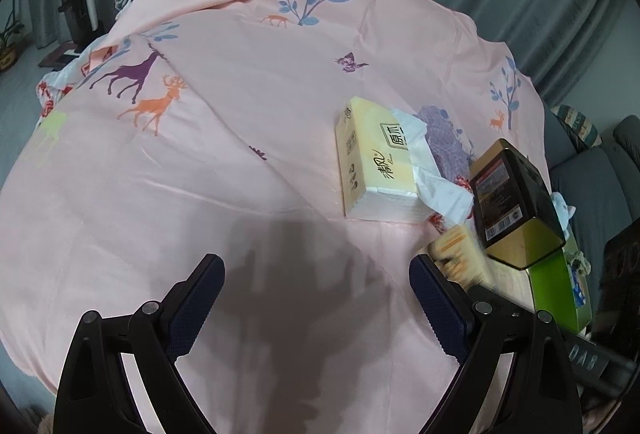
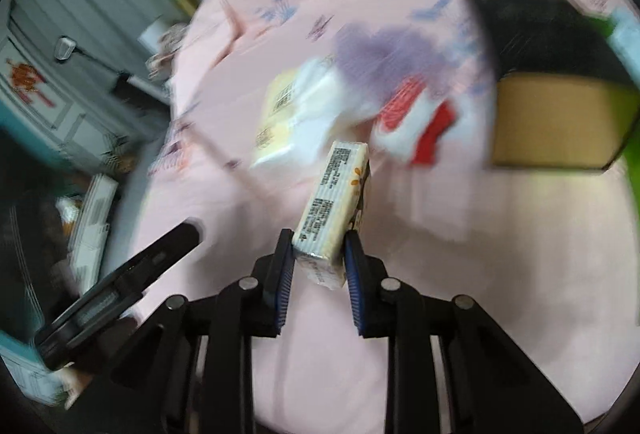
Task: Organize soft objects
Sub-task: 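Move the right gripper back toward the small cream tissue pack, then grasp the small cream tissue pack with the right gripper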
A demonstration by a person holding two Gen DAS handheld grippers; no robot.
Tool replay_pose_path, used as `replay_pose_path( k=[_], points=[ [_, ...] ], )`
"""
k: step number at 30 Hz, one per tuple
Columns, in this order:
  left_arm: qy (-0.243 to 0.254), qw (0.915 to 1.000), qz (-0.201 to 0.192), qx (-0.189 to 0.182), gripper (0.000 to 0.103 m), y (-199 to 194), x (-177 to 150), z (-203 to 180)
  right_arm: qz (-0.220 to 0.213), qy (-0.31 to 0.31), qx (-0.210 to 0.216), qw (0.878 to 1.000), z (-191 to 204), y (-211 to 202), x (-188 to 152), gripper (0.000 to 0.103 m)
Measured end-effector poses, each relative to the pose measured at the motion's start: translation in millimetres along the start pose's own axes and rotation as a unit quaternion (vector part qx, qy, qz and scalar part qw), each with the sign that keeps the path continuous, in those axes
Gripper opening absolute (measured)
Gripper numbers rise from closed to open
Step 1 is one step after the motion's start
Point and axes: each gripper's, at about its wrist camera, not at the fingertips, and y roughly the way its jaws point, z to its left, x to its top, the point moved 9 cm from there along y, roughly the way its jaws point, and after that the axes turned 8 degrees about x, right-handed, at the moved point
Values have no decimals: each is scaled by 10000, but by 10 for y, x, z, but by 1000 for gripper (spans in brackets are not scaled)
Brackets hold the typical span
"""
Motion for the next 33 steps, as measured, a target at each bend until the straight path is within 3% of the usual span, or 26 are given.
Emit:
replay_pose_path(
  k=[5,6,7,9,13,17,21,23,25,27,30,33],
  points=[
    [9,10000,87,-16,94,39,-39,-22,459,0,-327,9984,-11,184,-177,32],
    [26,9999,112,-28,94,51,-53,-41,448,-58,-436,9980,-22,171,-179,42],
    [52,9999,156,-49,94,73,-73,-68,404,-104,-467,9980,-28,151,-164,59],
    [75,9997,223,-119,94,112,-97,-109,239,-112,-530,9982,-61,76,-103,73],
    [116,9984,414,-376,94,194,-182,-248,-136,48,-713,9973,-217,-118,16,72],
    [412,9948,506,-776,93,241,-310,-534,-180,325,-634,9973,-365,-101,89,73],
    [640,9893,713,-1099,73,335,-462,-790,44,586,-398,9975,-424,15,27,71],
    [745,9868,893,-1125,66,410,-554,-862,156,618,-310,9975,-448,46,-7,66],
    [801,9873,848,-1082,61,433,-579,-895,287,608,-319,9972,-463,117,-37,53],
    [901,9869,796,-1079,57,427,-588,-928,311,649,-200,9972,-455,171,-48,52],
    [880,9827,890,-1368,38,414,-624,-984,253,577,-234,9977,-456,192,-46,42],
    [1060,9836,688,-1289,36,318,-612,-1026,191,421,-213,9987,-372,169,-34,34]
  ],
)
